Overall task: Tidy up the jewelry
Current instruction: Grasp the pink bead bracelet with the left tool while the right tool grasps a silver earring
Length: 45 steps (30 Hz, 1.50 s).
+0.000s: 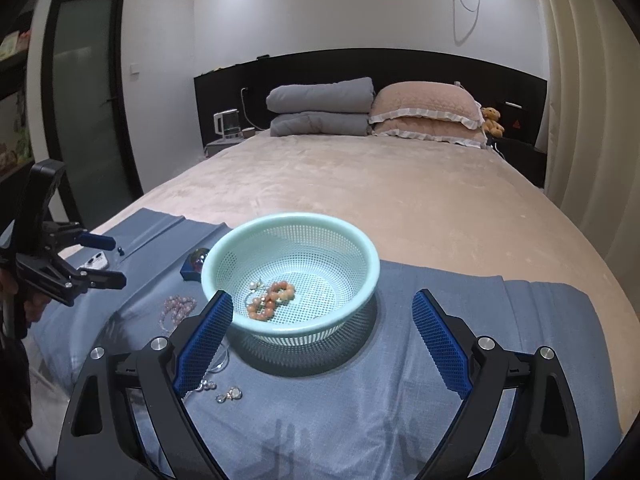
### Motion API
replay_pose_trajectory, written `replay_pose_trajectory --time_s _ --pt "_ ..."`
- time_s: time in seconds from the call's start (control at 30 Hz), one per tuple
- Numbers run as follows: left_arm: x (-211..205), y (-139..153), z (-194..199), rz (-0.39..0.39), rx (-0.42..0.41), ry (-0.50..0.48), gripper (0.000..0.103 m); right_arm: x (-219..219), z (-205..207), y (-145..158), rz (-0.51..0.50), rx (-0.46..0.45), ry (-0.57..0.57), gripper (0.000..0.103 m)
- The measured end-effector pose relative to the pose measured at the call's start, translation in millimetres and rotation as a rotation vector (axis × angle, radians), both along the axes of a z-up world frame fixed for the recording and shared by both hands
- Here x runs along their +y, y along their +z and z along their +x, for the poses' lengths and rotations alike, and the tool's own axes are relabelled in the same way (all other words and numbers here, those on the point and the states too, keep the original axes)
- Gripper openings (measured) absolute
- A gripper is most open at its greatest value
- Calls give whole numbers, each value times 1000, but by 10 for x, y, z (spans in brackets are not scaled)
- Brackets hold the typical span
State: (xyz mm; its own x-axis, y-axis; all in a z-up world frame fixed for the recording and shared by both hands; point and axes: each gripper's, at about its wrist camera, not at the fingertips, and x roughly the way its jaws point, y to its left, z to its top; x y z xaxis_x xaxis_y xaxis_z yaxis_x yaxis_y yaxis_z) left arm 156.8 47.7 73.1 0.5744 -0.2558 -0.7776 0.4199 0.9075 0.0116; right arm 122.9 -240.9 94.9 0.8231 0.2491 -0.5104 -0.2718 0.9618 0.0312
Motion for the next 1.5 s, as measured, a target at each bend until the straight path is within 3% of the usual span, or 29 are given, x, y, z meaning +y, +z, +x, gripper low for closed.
replay_pose_trajectory --time_s 0.23,0.53,0.7,0.83,0.9,1.0,1.07,1.13,1.23,1.37,1.5 --pt "0 -210 -93 32 32 11 95 182 -191 -263 -66 17 113 87" --pt "-49 -690 -80 47 91 16 95 489 -147 -824 -61 108 261 87" --pt "-42 -863 -14 10 63 60 95 612 -31 -1079 -42 160 281 87" --pt "-126 -1000 82 47 57 48 95 710 91 -1245 -46 196 277 85" --pt "-162 -1100 152 75 75 48 92 750 128 -1305 -59 209 275 74" --pt "-128 -1141 253 11 97 63 90 791 165 -1371 -81 214 259 69" --pt "-132 -1158 312 11 100 68 90 780 183 -1365 -76 207 237 59" --pt "-153 -1164 361 13 112 78 88 754 208 -1362 -66 208 214 30" --pt "-170 -1132 426 10 120 93 63 748 236 -1365 -58 222 213 21" --pt "-169 -1106 433 -15 145 89 13 752 221 -1356 -63 237 219 21" --pt "-158 -1088 308 -16 145 82 12 733 150 -1334 -62 247 224 20"
